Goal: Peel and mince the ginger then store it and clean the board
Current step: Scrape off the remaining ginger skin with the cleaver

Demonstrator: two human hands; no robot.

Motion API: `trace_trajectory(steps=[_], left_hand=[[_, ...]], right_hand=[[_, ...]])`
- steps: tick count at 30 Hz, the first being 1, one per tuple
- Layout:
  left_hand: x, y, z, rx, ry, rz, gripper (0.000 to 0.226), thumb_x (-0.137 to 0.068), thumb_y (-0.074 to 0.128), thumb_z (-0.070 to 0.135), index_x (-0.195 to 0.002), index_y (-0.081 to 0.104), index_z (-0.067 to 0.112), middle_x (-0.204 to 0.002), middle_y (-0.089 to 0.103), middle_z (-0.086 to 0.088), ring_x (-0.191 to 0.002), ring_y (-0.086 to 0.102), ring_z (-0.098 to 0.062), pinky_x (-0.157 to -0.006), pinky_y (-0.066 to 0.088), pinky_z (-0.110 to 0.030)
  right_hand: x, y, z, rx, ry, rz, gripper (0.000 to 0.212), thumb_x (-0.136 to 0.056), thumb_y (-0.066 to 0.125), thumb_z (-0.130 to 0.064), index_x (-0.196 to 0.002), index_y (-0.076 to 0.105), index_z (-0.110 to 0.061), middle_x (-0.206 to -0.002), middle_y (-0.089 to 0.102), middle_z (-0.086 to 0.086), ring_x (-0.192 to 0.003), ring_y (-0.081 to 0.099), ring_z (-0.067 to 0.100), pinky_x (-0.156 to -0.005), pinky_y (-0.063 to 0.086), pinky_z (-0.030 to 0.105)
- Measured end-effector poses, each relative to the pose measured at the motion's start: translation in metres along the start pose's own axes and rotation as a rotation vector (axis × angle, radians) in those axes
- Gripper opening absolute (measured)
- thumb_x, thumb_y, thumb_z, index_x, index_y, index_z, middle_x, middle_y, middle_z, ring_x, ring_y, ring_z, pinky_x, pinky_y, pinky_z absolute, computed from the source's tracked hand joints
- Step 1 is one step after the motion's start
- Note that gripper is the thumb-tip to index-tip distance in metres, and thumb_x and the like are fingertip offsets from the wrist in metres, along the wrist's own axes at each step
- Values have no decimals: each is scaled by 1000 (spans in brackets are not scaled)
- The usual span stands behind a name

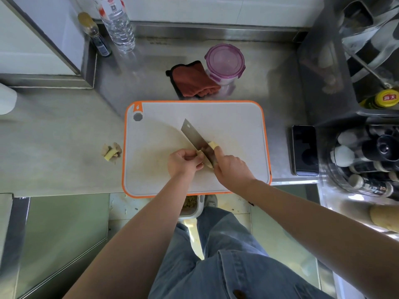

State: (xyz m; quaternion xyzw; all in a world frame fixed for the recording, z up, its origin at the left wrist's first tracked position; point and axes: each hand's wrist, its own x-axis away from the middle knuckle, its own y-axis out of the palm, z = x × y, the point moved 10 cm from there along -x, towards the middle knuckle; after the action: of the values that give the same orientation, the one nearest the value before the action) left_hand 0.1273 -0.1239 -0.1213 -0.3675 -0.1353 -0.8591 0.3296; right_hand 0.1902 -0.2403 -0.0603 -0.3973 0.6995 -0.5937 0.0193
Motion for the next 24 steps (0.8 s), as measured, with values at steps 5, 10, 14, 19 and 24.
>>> trace_trajectory(steps=[5, 10, 14, 19, 24], left_hand=[[2, -2, 1, -4, -11, 14, 14, -75, 78, -1, -78, 66, 6, -82, 69, -14, -74, 71, -26, -70, 60, -33], [4, -5, 0, 30, -45, 33, 16, -71, 79, -4, -76, 67, 5, -81, 71, -16, -72, 72, -29, -63, 59, -27], [7, -4, -1, 72, -32, 31, 16, -70, 79, -5, -75, 68, 4, -81, 71, -20, -74, 71, -31, -69, 59, -32], [8, -5, -3, 109, -38, 60, 16, -71, 79, -6, -76, 68, 4, -79, 70, -16, -70, 70, -26, -71, 60, -34], [9, -5, -3, 116, -25, 64, 16, -72, 78, -6, -77, 68, 4, -79, 70, -14, -66, 69, -22, -69, 61, -31]], right_hand=[[-6, -11, 7, -266, 60, 91, 15, -94, 39, -13, -107, 35, -9, -71, 55, 13, -62, 54, 34, -52, 42, 40], [-7, -44, 0, -195, -48, 108, 8, -94, 40, -15, -96, 31, -16, -62, 46, 0, -52, 43, 22, -46, 32, 31], [1, -53, -7, -64, -107, 12, 16, -94, 38, -16, -88, 24, -20, -57, 37, -1, -49, 34, 17, -46, 24, 29], [6, -47, -13, -24, -128, -61, 12, -96, 36, -17, -92, 25, -19, -59, 36, -3, -50, 33, 14, -46, 22, 27], [13, -46, -9, -7, -102, -65, 15, -95, 36, -14, -94, 22, -19, -59, 38, 1, -50, 34, 15, -45, 22, 28]])
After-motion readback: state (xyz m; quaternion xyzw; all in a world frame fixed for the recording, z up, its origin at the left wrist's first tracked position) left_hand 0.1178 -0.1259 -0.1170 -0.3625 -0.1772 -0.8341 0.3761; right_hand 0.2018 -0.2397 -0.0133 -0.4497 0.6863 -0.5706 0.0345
